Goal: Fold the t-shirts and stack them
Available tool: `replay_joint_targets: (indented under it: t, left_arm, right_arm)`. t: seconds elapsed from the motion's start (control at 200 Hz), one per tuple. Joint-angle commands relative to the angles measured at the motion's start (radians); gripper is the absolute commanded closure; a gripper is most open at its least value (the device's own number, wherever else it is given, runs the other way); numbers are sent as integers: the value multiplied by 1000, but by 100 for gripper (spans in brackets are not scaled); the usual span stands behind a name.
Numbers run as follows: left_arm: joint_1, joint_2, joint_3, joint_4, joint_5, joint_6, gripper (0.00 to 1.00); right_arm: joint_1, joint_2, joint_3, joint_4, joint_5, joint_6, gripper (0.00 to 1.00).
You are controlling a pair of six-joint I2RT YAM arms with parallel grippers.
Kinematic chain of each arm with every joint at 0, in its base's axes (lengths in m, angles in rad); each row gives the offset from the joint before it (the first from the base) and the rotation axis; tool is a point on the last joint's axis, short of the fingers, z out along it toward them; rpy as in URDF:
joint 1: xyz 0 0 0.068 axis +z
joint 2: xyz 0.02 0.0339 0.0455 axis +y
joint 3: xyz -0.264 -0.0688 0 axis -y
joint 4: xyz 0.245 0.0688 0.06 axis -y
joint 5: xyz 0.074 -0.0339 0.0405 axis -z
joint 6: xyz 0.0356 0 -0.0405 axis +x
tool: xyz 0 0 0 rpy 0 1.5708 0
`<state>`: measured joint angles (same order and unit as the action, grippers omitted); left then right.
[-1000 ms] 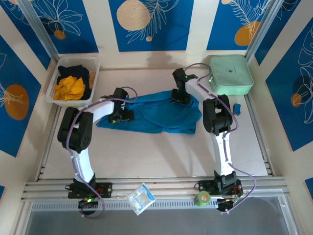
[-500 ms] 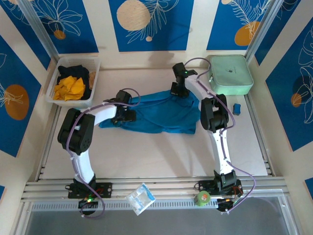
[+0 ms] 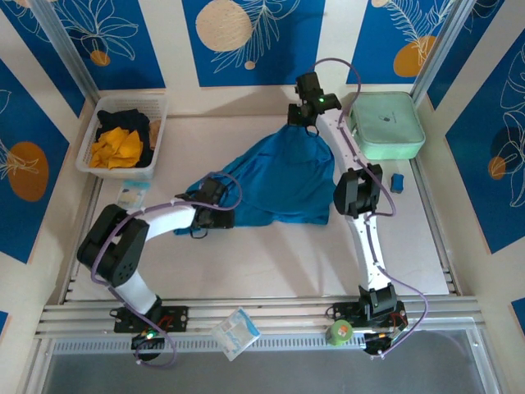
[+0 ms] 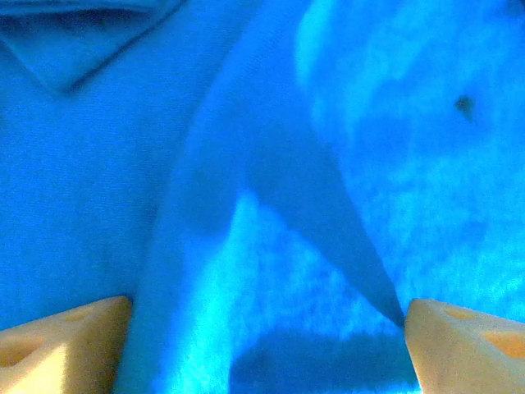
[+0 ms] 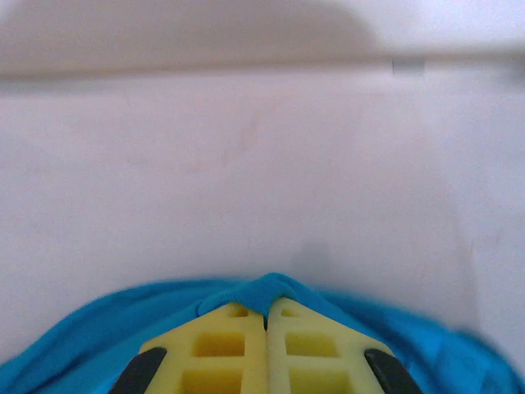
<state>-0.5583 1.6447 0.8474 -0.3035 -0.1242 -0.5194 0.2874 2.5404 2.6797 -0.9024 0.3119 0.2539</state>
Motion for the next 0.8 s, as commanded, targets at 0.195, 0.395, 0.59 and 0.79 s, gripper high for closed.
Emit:
replay_joint_targets:
  t: [0.195, 0.395, 0.59, 0.79]
  left_arm:
    - [-34, 11, -15, -241, 110, -101, 10]
    - [-31, -63, 254, -465, -23, -41, 0]
    - [8, -67, 486, -614, -103, 0, 0]
    - [76, -4, 489, -580, -57, 28, 26]
  right_arm:
    - [19, 147, 82, 109, 100, -189, 50]
    - [21, -7, -26, 29, 30, -73, 29]
    - [48, -281, -408, 37, 23, 22, 32]
    - [47, -531, -869, 154, -91, 161, 55]
